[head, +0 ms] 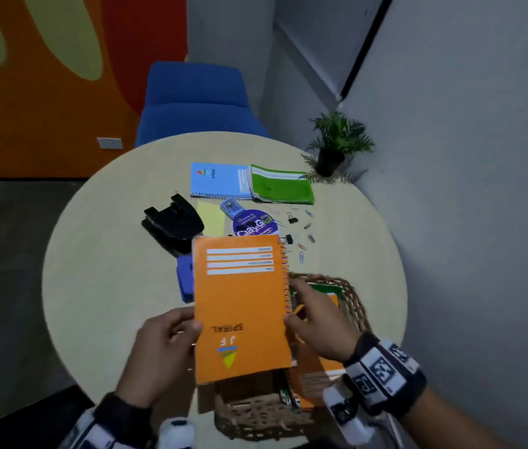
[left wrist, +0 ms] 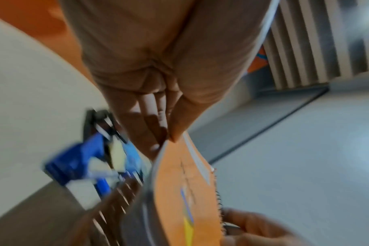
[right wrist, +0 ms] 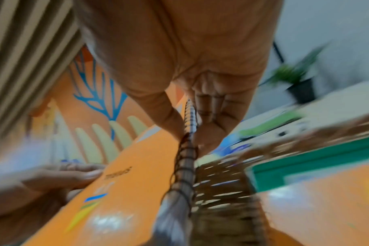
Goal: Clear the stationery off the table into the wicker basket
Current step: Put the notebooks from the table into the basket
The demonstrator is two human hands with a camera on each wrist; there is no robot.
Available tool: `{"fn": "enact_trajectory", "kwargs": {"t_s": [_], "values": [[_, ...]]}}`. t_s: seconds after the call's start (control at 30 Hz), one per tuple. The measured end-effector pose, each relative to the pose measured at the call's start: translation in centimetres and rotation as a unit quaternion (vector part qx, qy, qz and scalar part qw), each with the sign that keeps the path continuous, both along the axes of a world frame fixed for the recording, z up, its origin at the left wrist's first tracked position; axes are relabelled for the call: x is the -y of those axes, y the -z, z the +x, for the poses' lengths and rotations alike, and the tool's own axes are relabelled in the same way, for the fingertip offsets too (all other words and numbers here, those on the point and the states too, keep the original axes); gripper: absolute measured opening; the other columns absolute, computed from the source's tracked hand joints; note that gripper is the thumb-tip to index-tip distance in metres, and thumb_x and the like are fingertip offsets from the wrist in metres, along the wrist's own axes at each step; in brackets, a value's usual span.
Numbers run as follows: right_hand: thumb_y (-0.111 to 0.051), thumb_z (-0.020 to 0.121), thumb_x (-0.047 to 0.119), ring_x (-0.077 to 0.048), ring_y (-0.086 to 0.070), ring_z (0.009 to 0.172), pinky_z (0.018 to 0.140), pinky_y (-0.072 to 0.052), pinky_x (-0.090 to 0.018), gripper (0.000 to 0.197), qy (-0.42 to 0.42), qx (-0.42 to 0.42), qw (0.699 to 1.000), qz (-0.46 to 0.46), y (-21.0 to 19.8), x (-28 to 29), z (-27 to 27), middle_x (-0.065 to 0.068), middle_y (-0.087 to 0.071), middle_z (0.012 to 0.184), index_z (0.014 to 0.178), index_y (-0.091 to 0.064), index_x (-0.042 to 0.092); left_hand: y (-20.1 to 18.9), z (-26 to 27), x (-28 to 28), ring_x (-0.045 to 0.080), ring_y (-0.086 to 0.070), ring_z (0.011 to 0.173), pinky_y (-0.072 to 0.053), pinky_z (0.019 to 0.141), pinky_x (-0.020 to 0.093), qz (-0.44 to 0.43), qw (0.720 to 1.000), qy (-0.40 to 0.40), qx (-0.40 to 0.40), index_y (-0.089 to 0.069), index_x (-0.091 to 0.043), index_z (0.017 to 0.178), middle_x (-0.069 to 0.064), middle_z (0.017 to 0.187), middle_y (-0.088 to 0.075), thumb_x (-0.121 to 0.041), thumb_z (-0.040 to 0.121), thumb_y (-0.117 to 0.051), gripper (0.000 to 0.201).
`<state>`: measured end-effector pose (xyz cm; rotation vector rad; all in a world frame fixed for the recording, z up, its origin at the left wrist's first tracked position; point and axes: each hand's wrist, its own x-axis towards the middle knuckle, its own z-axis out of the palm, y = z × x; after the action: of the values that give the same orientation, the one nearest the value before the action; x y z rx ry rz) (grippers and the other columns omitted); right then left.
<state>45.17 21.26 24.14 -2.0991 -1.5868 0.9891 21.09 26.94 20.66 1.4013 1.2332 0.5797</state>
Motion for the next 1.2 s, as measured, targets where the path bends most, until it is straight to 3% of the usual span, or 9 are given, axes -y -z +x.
{"fn": "enact_trajectory", "kwargs": {"t_s": [0.13,0.23,0.37,0.57,0.7,0.77,0.83,1.0,1.2], "values": [[-0.06,0.086,0.017,-0.014,-0.059,0.082,0.073,-0.048,-0.029,0.035,0.062,0.09,0.991,-0.076,1.1,4.8,6.5,0.0,-0.066,0.096,0.12,-0.055,0.02,1.0,7.6,1.6,0.005,-0.068,0.082,-0.055,0.078,0.026,0.059,0.977,0.19,-0.076,-0.071,-0.017,0.088,-0.007,0.087,-0.074,-0.018,0.088,-0.06,0.011],[-0.062,0.083,0.017,-0.02,-0.061,0.096,0.078,-0.043,-0.025,0.04,0.083,0.122,0.978,-0.145,3.3,6.5,8.8,-0.006,-0.066,0.113,0.122,-0.054,0.017,2.5,11.6,2.4,0.014,-0.066,0.081,-0.051,0.074,0.026,0.048,0.951,0.27,-0.146,-0.068,-0.007,0.08,0.004,0.086,-0.072,-0.016,0.087,-0.06,0.014],[-0.062,0.081,0.015,-0.029,-0.061,0.109,0.091,-0.047,-0.031,0.055,0.074,0.146,0.97,-0.182,6.3,6.7,9.8,-0.012,-0.064,0.122,0.133,-0.045,0.019,4.5,13.7,2.5,0.018,-0.058,0.078,-0.048,0.073,0.03,-0.005,0.922,0.321,-0.215,-0.058,-0.011,0.073,0.007,0.083,-0.062,-0.011,0.088,-0.06,0.015],[-0.057,0.081,0.013,-0.028,-0.063,0.104,0.089,-0.052,-0.038,0.049,0.082,0.17,0.965,-0.179,7.0,6.6,9.3,-0.01,-0.065,0.117,0.129,-0.044,0.02,5.2,13.9,2.1,0.022,-0.064,0.1,-0.045,0.078,0.025,-0.057,0.918,0.329,-0.215,-0.069,-0.009,0.101,0.008,0.105,-0.069,-0.014,0.089,-0.058,0.016],[-0.058,0.083,0.028,-0.025,-0.06,0.107,0.088,-0.05,-0.035,0.036,0.005,0.222,0.959,-0.179,6.2,6.9,8.1,-0.005,-0.059,0.123,0.118,-0.05,0.023,5.2,13.3,2.8,0.023,-0.055,0.119,-0.046,0.102,0.035,-0.052,0.935,0.308,-0.169,-0.048,-0.028,0.128,0.003,0.125,-0.059,-0.03,0.075,-0.063,0.055],[-0.056,0.086,0.037,-0.019,-0.057,0.113,0.093,-0.049,-0.034,0.044,-0.033,0.219,0.958,-0.18,4.8,6.4,7.9,0.0,-0.053,0.131,0.129,-0.048,0.03,4.3,12.8,2.8,0.021,-0.046,0.129,-0.034,0.105,0.024,-0.031,0.939,0.305,-0.155,-0.033,-0.031,0.14,0.001,0.135,-0.046,-0.035,0.079,-0.063,0.068],[-0.056,0.087,0.044,-0.012,-0.058,0.111,0.094,-0.048,-0.03,0.052,-0.045,0.193,0.966,-0.165,2.9,5.0,8.8,0.004,-0.055,0.133,0.136,-0.044,0.032,2.9,12.9,1.8,0.017,-0.046,0.128,-0.035,0.094,0.016,-0.024,0.94,0.307,-0.144,-0.031,-0.021,0.144,0.002,0.137,-0.042,-0.03,0.088,-0.062,0.064],[-0.064,0.084,0.043,-0.012,-0.063,0.093,0.087,-0.051,-0.028,0.049,-0.038,0.114,0.987,-0.107,-0.7,-3.2,13.9,0.001,-0.065,0.118,0.129,-0.055,0.026,-0.8,15.5,-5.7,0.02,-0.065,0.101,-0.056,0.075,0.025,-0.119,0.978,0.171,0.03,-0.055,-0.024,0.118,0.001,0.117,-0.059,-0.025,0.089,-0.062,0.029],[-0.069,0.083,0.032,-0.021,-0.061,0.101,0.085,-0.053,-0.036,0.053,0.081,-0.025,0.994,-0.073,4.1,-16.5,20.6,-0.007,-0.063,0.114,0.129,-0.055,0.009,0.9,23.4,-17.7,0.02,-0.059,0.09,-0.052,0.083,0.037,-0.232,0.958,-0.092,0.143,-0.062,-0.009,0.107,0.009,0.103,-0.062,-0.015,0.09,-0.06,0.018]]}}
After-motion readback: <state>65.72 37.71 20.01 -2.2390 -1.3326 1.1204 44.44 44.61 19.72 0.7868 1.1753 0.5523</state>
